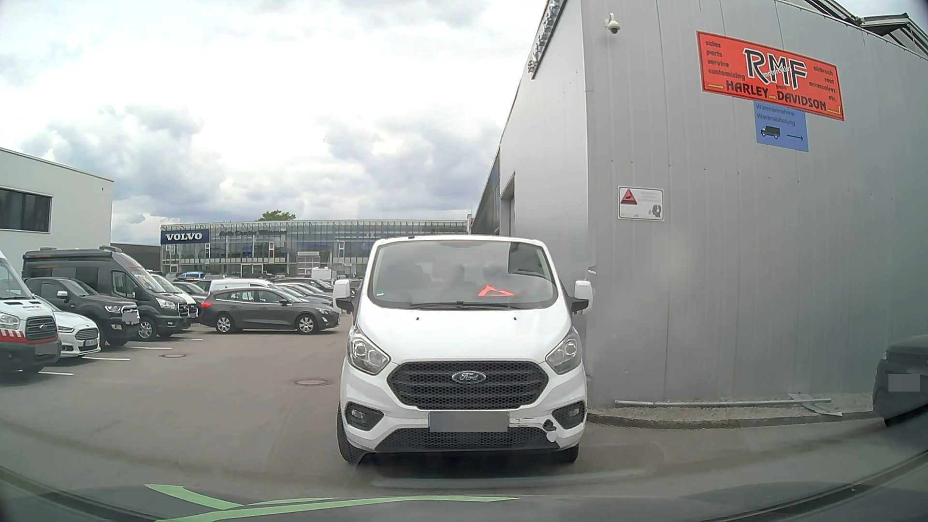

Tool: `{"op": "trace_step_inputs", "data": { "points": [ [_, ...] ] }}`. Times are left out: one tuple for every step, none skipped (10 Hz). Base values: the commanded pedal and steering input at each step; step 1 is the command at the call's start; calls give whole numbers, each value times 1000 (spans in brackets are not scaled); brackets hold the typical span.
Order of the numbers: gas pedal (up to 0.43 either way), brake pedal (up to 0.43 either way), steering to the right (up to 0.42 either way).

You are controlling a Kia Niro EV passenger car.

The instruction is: Follow the waypoints while adhering to traffic rules and regulations

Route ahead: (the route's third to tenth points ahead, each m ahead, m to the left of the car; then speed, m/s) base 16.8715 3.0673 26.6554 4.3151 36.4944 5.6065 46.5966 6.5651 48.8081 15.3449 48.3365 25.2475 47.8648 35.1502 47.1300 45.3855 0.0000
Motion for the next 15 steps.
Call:
{"op": "trace_step_inputs", "data": {
  "points": [
    [0, 470, -462],
    [0, 476, -462],
    [0, 470, -462],
    [0, 470, -462],
    [0, 470, -462],
    [0, 470, -462],
    [0, 470, -463],
    [0, 470, -462],
    [0, 470, -462],
    [0, 470, -462],
    [0, 470, -462],
    [0, 470, -462],
    [0, 470, -462],
    [0, 470, -462],
    [0, 470, -463]
  ]
}}
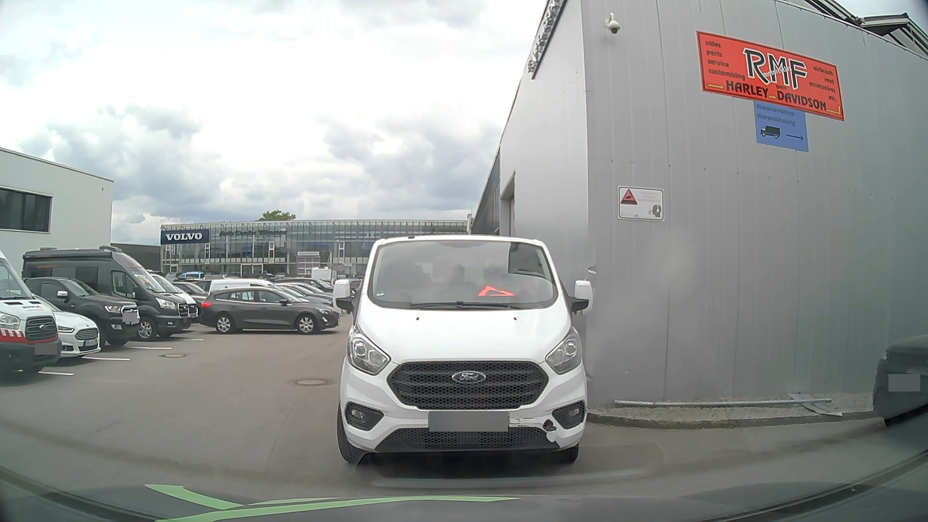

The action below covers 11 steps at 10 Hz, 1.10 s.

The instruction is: Follow the waypoints while adhering to traffic rules and regulations

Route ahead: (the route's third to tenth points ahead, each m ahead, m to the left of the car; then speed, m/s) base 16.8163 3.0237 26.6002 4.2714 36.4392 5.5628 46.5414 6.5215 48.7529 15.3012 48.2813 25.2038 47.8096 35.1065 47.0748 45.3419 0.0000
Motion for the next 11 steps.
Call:
{"op": "trace_step_inputs", "data": {
  "points": [
    [0, 470, -462],
    [0, 476, -462],
    [0, 470, -462],
    [0, 470, -462],
    [0, 470, -462],
    [0, 470, -462],
    [0, 470, -462],
    [0, 470, -462],
    [0, 470, -463],
    [0, 470, -462],
    [0, 470, -462]
  ]
}}
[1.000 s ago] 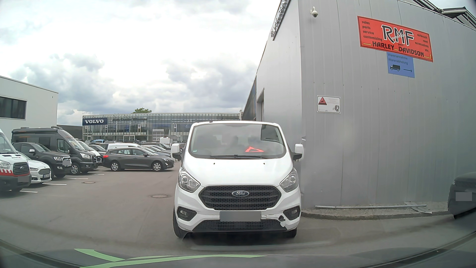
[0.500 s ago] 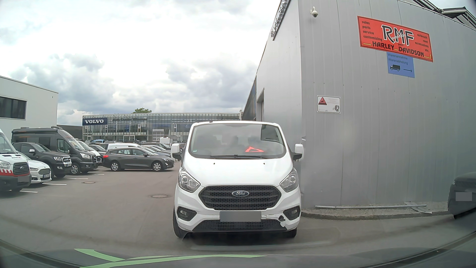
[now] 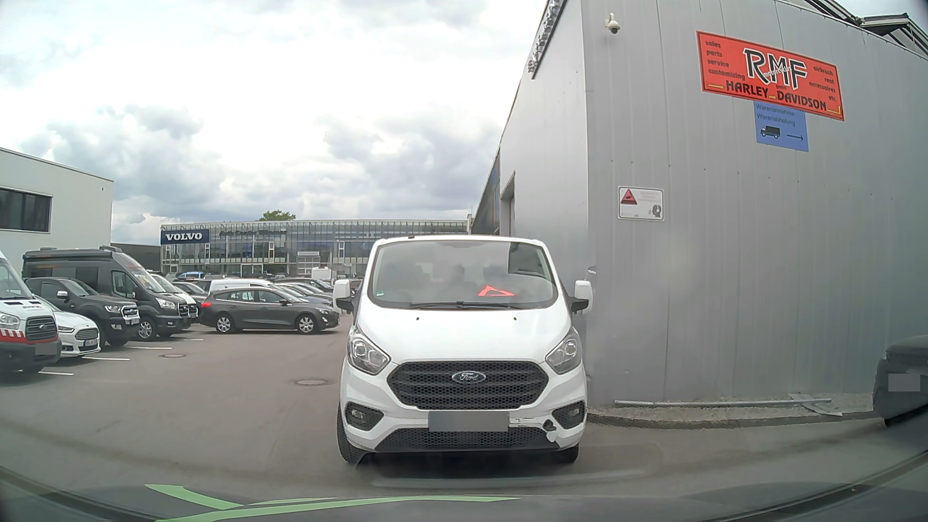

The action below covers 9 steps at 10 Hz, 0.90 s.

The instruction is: Follow the waypoints while adhering to traffic rules and regulations

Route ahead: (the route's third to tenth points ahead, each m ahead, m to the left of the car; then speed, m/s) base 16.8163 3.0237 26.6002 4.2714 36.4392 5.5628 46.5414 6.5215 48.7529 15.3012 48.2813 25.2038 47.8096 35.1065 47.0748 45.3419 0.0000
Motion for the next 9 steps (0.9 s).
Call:
{"op": "trace_step_inputs", "data": {
  "points": [
    [0, 470, -463],
    [0, 470, -462],
    [0, 470, -462],
    [0, 470, -462],
    [0, 470, -462],
    [0, 470, -462],
    [0, 470, -463],
    [0, 470, -462],
    [0, 470, -463]
  ]
}}
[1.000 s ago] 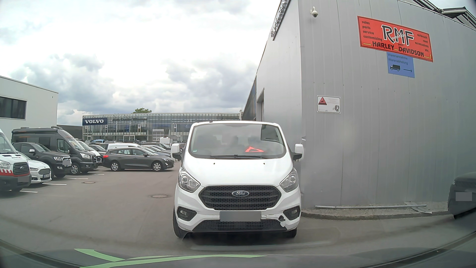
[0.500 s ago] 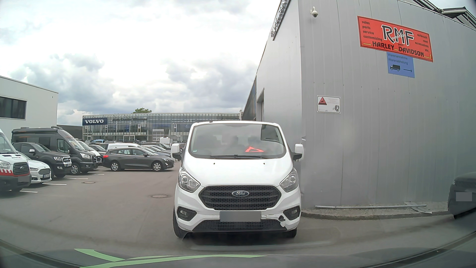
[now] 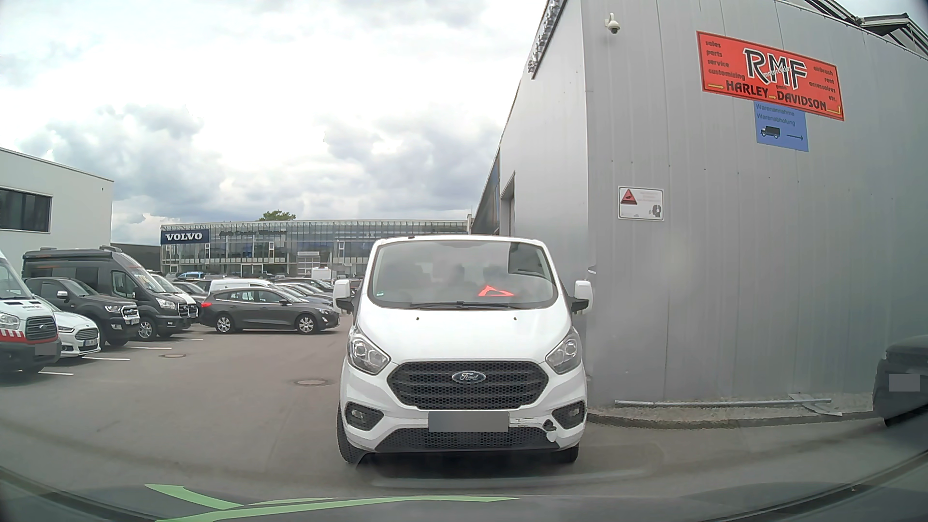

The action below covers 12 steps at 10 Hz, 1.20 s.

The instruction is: Follow the waypoints while adhering to traffic rules and regulations

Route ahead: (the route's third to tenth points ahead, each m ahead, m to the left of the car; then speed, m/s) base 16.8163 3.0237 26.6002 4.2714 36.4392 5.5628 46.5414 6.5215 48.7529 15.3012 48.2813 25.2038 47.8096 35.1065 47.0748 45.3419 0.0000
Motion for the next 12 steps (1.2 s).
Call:
{"op": "trace_step_inputs", "data": {
  "points": [
    [0, 470, -462],
    [0, 470, -462],
    [0, 470, -462],
    [0, 470, -463],
    [0, 470, -462],
    [0, 470, -462],
    [0, 470, -462],
    [0, 470, -463],
    [0, 470, -462],
    [0, 470, -462],
    [0, 470, -463],
    [0, 470, -462]
  ]
}}
